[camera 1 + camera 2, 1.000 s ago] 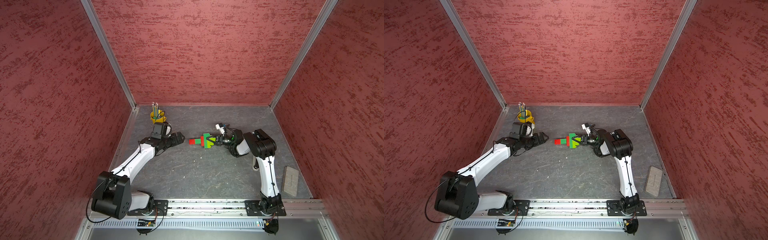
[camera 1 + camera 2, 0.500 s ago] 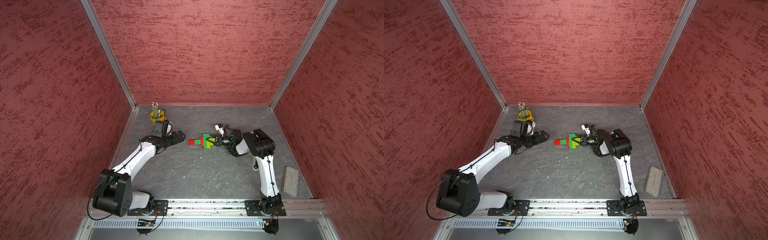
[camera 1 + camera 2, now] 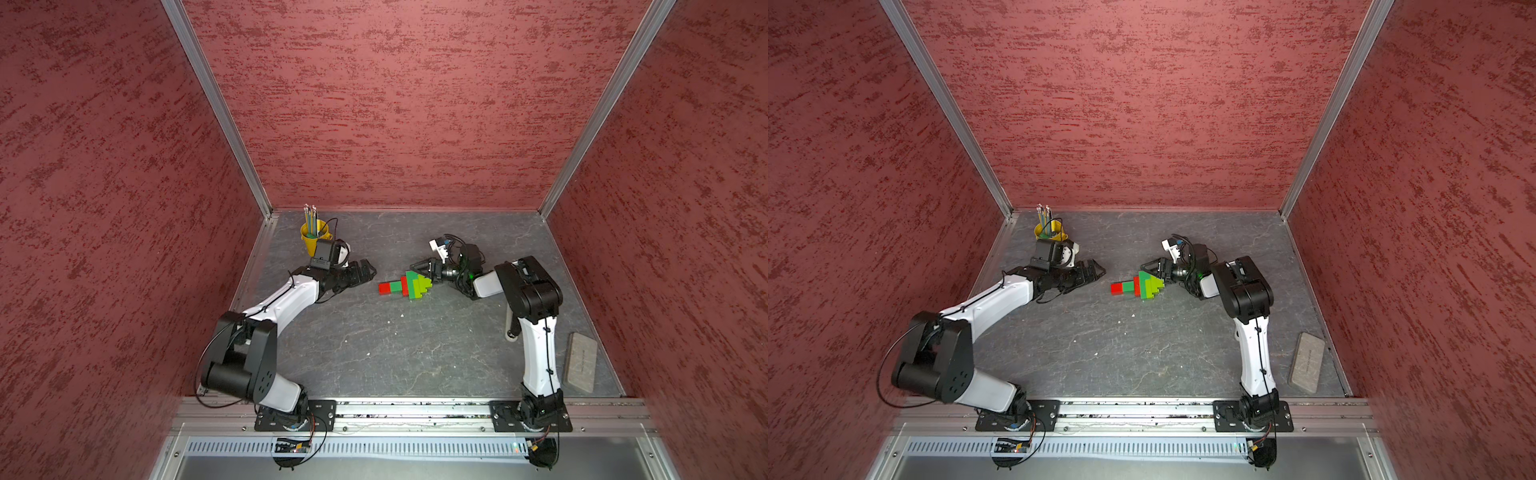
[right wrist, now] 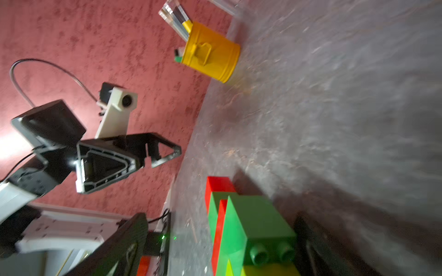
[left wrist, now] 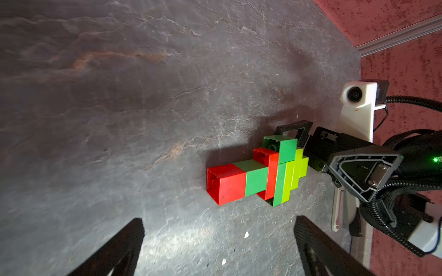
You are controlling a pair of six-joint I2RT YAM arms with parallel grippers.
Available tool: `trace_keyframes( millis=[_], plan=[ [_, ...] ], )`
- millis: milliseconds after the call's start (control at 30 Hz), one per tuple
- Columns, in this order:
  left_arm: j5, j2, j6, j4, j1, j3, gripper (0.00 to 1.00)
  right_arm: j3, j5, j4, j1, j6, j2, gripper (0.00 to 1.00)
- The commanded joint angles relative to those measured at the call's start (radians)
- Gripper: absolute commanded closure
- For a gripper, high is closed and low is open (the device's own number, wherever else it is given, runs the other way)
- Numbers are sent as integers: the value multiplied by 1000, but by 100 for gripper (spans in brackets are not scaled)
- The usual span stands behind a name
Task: Assemble a spoon with lego
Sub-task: Place the lego brick at the center of the board, then adjust the lego brick at the center of the board.
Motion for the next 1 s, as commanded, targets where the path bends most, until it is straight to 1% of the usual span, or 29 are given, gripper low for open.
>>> trace_keyframes(
  millis=[0, 133, 200, 267, 367, 433, 533, 633, 733, 833, 900, 967],
  plan=[
    [113, 87, -11, 103, 1, 68, 0, 38, 237, -507, -16, -254, -35, 1],
    [157, 194, -9, 139, -20, 138, 0, 95, 417, -660, -17, -342, -82, 1],
    [174, 262, -15, 171, -29, 173, 0, 90, 485, -661, -26, -346, -135, 1],
    [232, 336, -45, 215, -33, 202, 0, 74, 481, -645, -42, -332, -199, 1],
    [252, 391, -58, 211, -67, 229, 0, 90, 521, -721, -51, -374, -322, 1],
    [258, 386, -72, 219, -99, 205, 0, 125, 575, -802, -57, -412, -407, 1],
    [243, 350, -116, 262, -140, 124, 0, 178, 648, -883, -78, -448, -509, 1],
    [214, 302, -156, 293, -191, 41, 0, 221, 658, -945, -101, -478, -584, 1],
    [167, 250, -193, 322, -270, -22, 0, 199, 712, -948, -111, -494, -671, 1],
    [120, 212, -200, 283, -339, -28, 0, 153, 746, -939, -119, -504, -746, 1],
    [121, 185, -212, 273, -372, -28, 0, 120, 762, -928, -124, -506, -796, 1],
    [131, 186, -219, 252, -403, -8, 0, 89, 782, -924, -127, -507, -829, 1]
  ],
)
